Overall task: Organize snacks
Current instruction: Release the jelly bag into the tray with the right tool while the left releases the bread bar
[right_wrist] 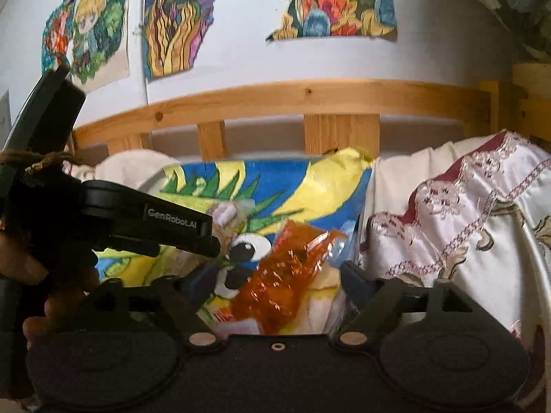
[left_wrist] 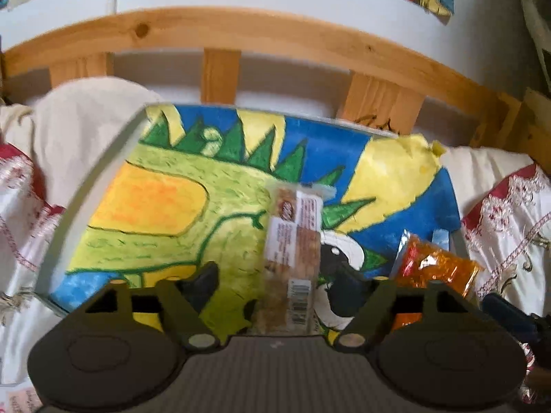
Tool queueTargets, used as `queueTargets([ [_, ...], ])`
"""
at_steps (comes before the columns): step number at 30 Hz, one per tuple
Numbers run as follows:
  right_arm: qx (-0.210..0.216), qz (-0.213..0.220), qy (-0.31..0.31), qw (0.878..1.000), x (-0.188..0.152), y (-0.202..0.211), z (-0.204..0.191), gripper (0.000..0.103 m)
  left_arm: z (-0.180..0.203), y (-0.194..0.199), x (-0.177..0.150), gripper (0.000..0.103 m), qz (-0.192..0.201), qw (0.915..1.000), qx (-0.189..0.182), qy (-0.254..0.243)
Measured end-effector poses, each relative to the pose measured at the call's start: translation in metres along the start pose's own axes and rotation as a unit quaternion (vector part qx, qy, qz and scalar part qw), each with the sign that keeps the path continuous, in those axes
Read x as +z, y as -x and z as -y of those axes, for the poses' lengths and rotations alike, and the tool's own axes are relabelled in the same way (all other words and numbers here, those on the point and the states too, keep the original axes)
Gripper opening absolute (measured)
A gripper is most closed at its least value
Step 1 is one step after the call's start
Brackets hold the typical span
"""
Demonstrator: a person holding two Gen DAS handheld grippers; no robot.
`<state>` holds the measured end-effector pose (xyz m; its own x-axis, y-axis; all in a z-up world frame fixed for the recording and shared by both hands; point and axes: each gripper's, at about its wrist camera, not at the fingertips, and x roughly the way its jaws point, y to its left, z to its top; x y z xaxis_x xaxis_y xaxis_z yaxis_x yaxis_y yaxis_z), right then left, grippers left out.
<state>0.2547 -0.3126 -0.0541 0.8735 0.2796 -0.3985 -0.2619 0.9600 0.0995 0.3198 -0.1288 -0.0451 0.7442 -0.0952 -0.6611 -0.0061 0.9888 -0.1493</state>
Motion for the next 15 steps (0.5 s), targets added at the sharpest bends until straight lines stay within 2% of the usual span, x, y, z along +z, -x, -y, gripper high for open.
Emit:
queueTargets([
  [4,0.005,0.031,0.001,1.000,0.005,0.013,-0.003,0.099,-0.008,0.021,0.005,0.094,0.025,0.9996,0.006,0.008],
  [6,0.004,0.043,0.000,0.999,0.006,0.019,-0.004,0.100,-0.014,0.033,0.006,0.102,0.041,0.9989,0.012,0.017],
  [9,0.002,0.054,-0.003,0.999,0.007,0.027,-0.004,0.102,-0.023,0.050,0.005,0.102,0.066,0.9968,0.031,0.031],
  [15,0.004,0.060,0.004,0.998,0.004,0.040,-0.008,0.102,-0.041,0.074,-0.004,0.102,0.079,0.9933,0.063,0.055],
])
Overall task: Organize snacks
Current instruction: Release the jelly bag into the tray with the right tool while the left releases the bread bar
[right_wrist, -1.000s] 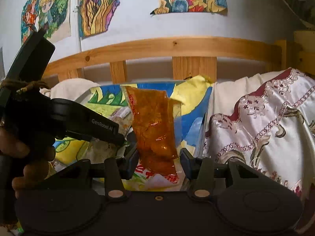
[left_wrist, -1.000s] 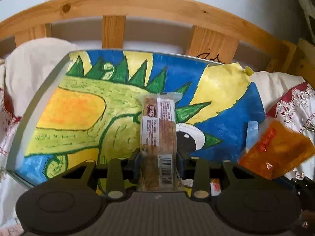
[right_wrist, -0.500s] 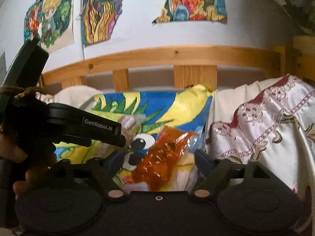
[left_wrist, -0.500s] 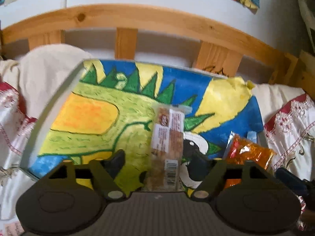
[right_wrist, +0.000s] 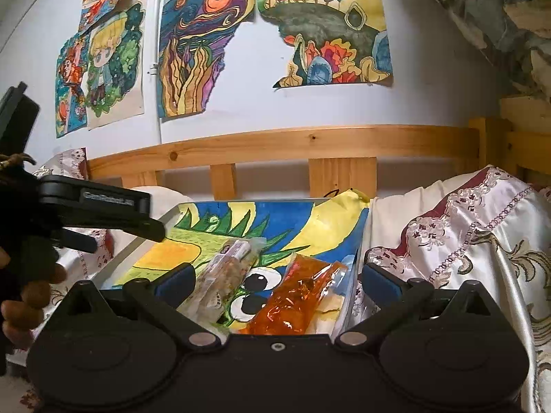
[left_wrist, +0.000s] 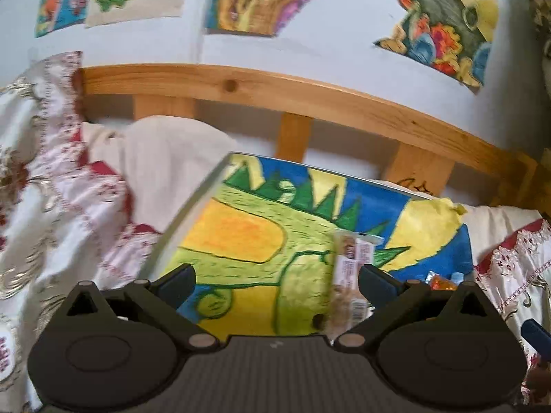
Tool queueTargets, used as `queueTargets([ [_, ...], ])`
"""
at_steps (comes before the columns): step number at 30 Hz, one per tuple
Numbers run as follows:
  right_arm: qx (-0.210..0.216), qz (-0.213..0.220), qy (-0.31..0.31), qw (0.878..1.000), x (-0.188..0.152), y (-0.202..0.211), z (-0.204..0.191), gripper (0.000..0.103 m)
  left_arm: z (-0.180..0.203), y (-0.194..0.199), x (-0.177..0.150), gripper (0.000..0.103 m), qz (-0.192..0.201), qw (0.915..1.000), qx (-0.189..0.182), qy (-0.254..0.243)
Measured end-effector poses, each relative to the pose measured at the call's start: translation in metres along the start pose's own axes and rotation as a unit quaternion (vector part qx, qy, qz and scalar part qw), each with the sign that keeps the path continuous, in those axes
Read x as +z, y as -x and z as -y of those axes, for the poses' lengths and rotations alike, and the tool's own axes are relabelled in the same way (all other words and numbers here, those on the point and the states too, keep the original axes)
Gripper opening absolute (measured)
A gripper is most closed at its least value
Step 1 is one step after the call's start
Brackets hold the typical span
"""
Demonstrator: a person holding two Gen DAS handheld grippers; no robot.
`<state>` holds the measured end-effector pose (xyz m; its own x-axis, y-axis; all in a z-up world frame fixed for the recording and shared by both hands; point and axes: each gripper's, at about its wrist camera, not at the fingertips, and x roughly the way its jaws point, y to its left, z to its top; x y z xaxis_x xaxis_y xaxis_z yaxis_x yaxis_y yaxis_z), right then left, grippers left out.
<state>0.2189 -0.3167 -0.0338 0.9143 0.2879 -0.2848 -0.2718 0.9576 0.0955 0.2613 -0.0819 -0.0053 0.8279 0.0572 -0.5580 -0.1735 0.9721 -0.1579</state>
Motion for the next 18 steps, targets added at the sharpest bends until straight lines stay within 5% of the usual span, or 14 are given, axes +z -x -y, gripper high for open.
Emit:
queueTargets([
  [18,0.000,0.019,-0.006,1.000,0.014,0.089,-0.022,0.102,-0.052,0.102,-0.054,0.102,0.009,0.9997,-0.005,-0.024],
])
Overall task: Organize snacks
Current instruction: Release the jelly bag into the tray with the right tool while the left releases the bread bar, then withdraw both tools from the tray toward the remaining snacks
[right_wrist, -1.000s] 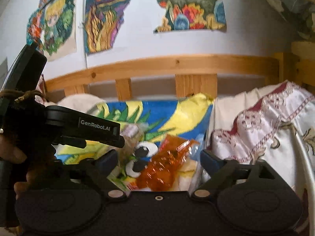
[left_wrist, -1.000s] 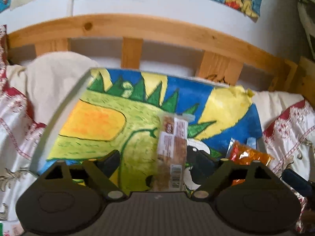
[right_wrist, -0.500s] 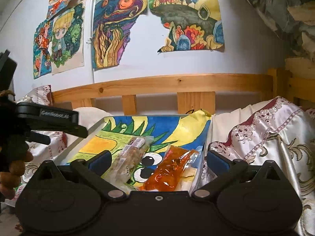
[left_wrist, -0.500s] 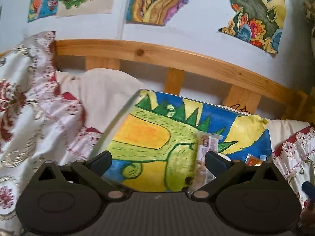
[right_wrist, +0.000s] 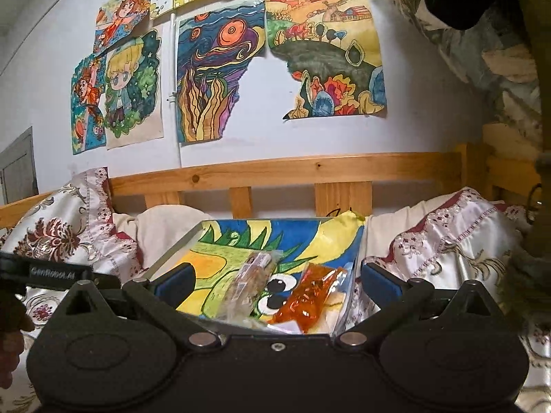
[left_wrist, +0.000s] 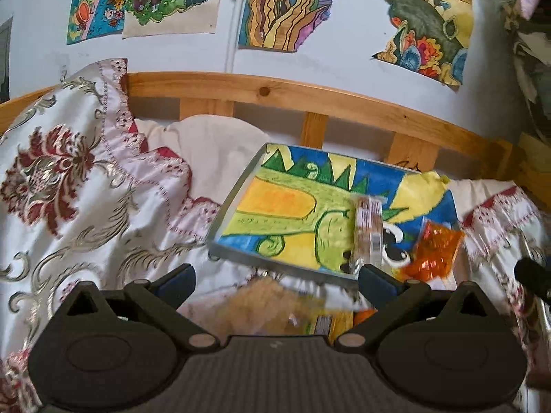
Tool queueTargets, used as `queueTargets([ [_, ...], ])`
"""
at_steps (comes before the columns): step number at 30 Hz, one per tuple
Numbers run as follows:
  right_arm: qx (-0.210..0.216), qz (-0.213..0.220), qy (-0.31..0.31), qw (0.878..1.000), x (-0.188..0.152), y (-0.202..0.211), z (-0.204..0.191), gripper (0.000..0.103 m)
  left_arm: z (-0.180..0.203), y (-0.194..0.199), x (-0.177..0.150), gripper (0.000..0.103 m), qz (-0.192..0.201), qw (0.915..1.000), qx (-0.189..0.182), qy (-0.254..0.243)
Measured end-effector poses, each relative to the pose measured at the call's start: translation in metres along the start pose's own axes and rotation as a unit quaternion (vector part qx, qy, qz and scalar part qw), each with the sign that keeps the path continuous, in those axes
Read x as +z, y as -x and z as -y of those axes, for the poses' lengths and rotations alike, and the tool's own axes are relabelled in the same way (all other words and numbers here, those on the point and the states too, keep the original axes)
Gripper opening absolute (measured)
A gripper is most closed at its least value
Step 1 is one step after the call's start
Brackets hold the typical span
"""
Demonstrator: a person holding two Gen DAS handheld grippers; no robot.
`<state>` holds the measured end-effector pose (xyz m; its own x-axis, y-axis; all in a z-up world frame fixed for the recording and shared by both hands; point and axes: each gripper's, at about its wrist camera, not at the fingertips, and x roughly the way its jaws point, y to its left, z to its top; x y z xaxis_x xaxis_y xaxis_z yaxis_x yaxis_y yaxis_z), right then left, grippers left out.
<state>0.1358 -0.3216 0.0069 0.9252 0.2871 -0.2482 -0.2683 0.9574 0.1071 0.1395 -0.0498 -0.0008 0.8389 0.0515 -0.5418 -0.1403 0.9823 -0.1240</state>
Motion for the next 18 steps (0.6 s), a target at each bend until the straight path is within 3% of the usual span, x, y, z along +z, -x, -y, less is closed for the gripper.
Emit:
queueTargets([
  [18,-0.036,-0.057,-0.045,0.997,-0.016,0.056,-0.025,0.102,-0.024,0.035,-0.052,0.102,-0.066,0.9951,-0.023,-0.070],
])
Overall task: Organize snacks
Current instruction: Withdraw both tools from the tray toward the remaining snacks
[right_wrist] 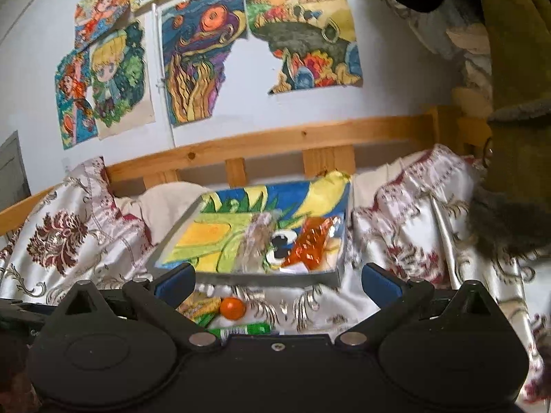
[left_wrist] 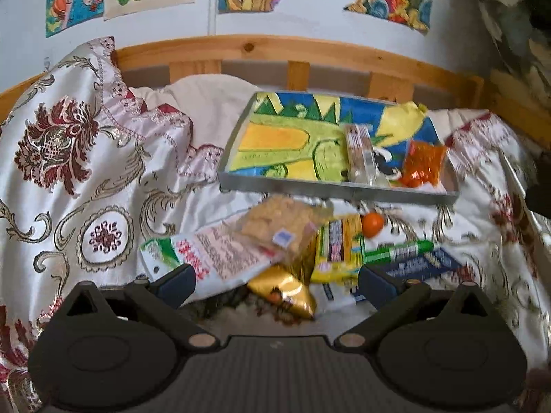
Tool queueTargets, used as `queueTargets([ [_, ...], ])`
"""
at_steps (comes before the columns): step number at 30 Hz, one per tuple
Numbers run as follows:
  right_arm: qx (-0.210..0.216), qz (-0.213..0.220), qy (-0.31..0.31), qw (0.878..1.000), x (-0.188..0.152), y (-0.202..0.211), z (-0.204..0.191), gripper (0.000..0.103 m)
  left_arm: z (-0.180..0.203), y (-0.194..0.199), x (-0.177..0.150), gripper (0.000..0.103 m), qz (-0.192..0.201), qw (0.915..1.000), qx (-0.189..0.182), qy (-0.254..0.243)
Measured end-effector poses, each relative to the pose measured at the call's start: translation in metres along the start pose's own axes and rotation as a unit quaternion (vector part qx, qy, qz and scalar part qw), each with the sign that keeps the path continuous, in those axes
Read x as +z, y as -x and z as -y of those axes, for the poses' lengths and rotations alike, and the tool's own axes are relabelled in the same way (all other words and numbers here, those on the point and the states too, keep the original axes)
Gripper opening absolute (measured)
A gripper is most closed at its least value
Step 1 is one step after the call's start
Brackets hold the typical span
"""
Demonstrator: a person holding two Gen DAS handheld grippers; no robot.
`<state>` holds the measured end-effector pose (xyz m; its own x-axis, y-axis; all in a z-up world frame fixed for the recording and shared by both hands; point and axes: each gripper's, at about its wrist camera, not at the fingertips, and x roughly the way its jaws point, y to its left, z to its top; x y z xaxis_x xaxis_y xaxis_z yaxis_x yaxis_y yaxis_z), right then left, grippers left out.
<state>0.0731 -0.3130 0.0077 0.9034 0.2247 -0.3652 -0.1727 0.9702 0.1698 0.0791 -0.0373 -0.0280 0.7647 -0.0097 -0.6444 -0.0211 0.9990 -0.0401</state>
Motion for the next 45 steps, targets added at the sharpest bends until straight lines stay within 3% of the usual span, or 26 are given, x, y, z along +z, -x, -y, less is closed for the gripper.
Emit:
queueTargets([
  [6,-0.019,-0.064,-0.001,0.998,-0.012,-0.006,-0.008,0.102,-0.001,0.001,-0.013,0.102,-0.031,0.9991,-0.008,-0.029],
  [15,-0.011,-0.098,0.037,0.994,-0.018,-0.013,-0.023,0.102,0.000,0.004,-0.018,0.102,-0.037,0.9972,0.005,-0.065],
  [24,0.034,-0.119,0.081,0.989,-0.019,-0.019,-0.040,0.102,-0.006,-0.002,-0.020,0.102,-0.063,0.9963,0.014,-0.057],
  [34,0.097,-0.174,0.082,0.977,-0.018,-0.039,-0.043,0.102,-0.003,-0.012,-0.018,0.102,-0.077,0.9944,0.028,-0.067],
  [45,0.131,-0.195,0.115,0.965,-0.027,-0.070,-0.052,0.102,-0.004,-0.028,-0.009,0.102,-0.084,0.9886,0.056,-0.111],
])
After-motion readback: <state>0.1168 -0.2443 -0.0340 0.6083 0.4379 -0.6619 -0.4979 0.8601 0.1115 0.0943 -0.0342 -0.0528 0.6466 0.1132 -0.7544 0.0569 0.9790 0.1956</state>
